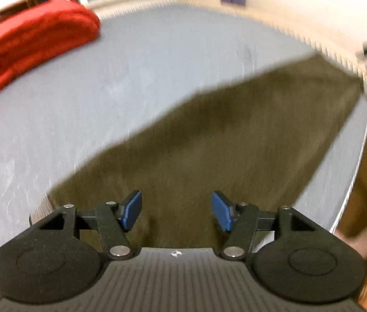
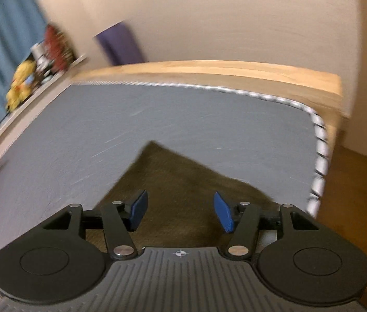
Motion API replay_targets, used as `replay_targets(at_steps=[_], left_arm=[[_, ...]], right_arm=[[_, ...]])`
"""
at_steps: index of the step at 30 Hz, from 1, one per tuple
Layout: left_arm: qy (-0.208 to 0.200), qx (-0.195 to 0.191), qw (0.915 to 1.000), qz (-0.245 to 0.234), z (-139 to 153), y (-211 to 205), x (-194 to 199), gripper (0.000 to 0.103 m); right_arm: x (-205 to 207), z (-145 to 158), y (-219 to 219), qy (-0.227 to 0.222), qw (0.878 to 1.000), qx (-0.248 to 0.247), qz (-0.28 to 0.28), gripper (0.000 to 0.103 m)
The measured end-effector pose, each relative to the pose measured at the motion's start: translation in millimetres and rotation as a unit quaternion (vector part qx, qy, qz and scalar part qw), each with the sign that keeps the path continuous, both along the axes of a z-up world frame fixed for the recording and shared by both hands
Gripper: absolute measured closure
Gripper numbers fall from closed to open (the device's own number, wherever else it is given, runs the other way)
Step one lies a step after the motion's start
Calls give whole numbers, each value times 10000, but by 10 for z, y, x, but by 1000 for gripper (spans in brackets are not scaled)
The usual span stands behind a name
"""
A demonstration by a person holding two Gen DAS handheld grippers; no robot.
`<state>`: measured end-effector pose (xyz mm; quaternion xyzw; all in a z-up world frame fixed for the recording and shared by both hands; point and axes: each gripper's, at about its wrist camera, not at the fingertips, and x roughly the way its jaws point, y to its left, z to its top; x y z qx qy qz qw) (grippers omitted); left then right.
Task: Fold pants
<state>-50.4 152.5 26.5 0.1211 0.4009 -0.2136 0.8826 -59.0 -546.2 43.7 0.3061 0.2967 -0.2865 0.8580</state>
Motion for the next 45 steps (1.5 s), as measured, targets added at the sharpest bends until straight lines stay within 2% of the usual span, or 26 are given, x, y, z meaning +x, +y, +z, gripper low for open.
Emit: replay_targets(at_steps=[3,5,7,12,16,20,21,22,25,29,31,33,36,37,39,41,43,45], left_arm=[[-346,-379,9985,164,214,-308,-36,31],[-427,-698,9964,222,338,-474,-39,31],[-421,-813,9956,208,372,-666,-11,30],[-477,-623,9967,-198,336,-1160,66,26],[-335,-575,9974,-288,129,-1374,226,24],[-245,-524,9981,-210,-4,-1380,400,24],[-242,-508,9983,-171,-17,-1387,430,24],[-247,-496,9984,-136,4,-1369,431,24],[-267,-492,9984,-36,26,-1337,463,24],[-349,-470,9982,92,49,-1294,486,24],[-391,-479,9978,229,78,-1243,505,24],[-427,-513,9970,392,107,-1169,528,24],[-465,-599,9950,645,157,-1042,560,24],[-479,-621,9941,748,168,-991,573,24],[-486,-645,9926,905,193,-901,596,24],[-479,-676,9910,1050,208,-819,615,24],[-455,-695,9898,1156,209,-747,631,24],[-392,-713,9889,1241,191,-690,650,24]], right_arm=[[-248,-240,-157,-29,9981,355,-503,44],[-359,-439,-236,-28,9943,784,-716,44],[-415,-548,-312,-20,9916,993,-833,44],[-385,-732,-404,-83,9895,1271,-683,44],[-301,-879,-478,-165,9869,1469,-651,44],[-198,-912,-473,-181,9900,1239,-649,44],[-184,-921,-469,-195,9901,1212,-681,48],[-171,-925,-456,-174,9904,1160,-730,58],[-201,-962,-453,-113,9887,1103,-1012,78],[-210,-908,-393,-166,9870,1010,-1239,85],[-171,-767,-262,-206,9903,647,-1209,87],[-103,-507,-21,-435,9946,59,-944,87],[25,-59,563,-847,9911,-1011,-186,87],[60,70,813,-986,9855,-1372,157,87],[109,266,1434,-1231,9646,-2090,1035,87],[79,335,2142,-1432,9271,-2785,2059,87],[-43,261,2823,-1579,8751,-3285,3183,87],[-237,20,3515,-1485,7991,-3620,4565,86]])
